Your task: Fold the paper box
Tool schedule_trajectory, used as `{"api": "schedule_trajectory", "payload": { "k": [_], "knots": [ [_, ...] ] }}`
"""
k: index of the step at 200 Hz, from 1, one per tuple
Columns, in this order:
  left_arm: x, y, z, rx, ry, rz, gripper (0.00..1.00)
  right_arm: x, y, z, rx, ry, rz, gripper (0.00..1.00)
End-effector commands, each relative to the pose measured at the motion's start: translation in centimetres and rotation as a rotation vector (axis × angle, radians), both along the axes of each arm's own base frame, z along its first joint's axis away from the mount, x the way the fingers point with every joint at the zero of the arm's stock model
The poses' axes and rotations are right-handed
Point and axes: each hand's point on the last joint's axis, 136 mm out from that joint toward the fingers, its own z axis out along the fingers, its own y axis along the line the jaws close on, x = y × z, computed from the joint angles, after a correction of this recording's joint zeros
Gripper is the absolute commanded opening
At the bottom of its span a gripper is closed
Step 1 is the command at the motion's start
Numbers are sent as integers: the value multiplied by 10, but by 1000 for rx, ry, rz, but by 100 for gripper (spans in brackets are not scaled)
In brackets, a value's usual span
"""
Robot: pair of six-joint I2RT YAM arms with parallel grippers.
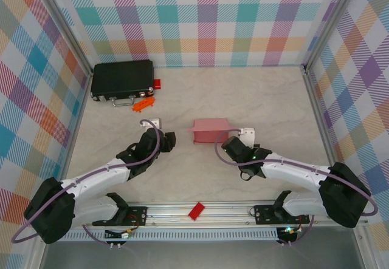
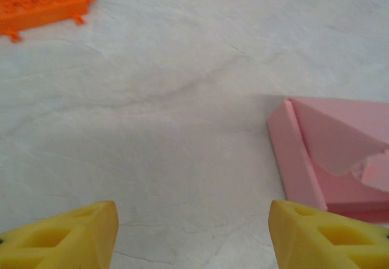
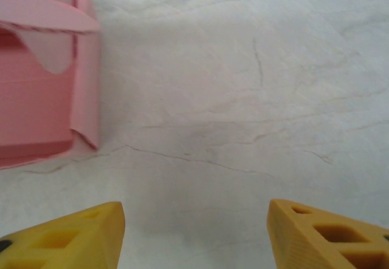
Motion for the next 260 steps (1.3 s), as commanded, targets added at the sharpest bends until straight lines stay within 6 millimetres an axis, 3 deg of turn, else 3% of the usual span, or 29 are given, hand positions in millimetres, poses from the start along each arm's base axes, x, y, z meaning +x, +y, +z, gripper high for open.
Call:
{"api": "schedule_trajectory", "payload": {
  "k": [1, 46, 93, 125, 163, 206, 232, 260],
  "knots": [
    [8, 11, 16, 58, -22, 88, 67, -14, -32, 3, -61, 4, -145, 65],
    [35, -5, 39, 63, -23, 80, 69, -9, -58, 18, -142, 30, -253, 66],
    [67, -42, 54, 23, 22, -23, 71, 36, -65, 36, -53, 35, -188, 67],
    [81, -71, 59, -31, 57, -117, 71, 78, -41, 58, 75, 35, -4, 67],
    [81, -97, 48, -68, 140, -224, 69, 103, 5, 83, 172, 50, 208, 67],
    [66, -102, 21, -88, 239, -261, 65, 98, 49, 81, 313, 142, 380, 65],
    [54, -105, 3, -96, 306, -293, 61, 87, 61, 66, 338, 211, 433, 64],
    [47, -104, -14, -99, 351, -294, 59, 82, 61, 48, 331, 267, 422, 63]
  ]
}}
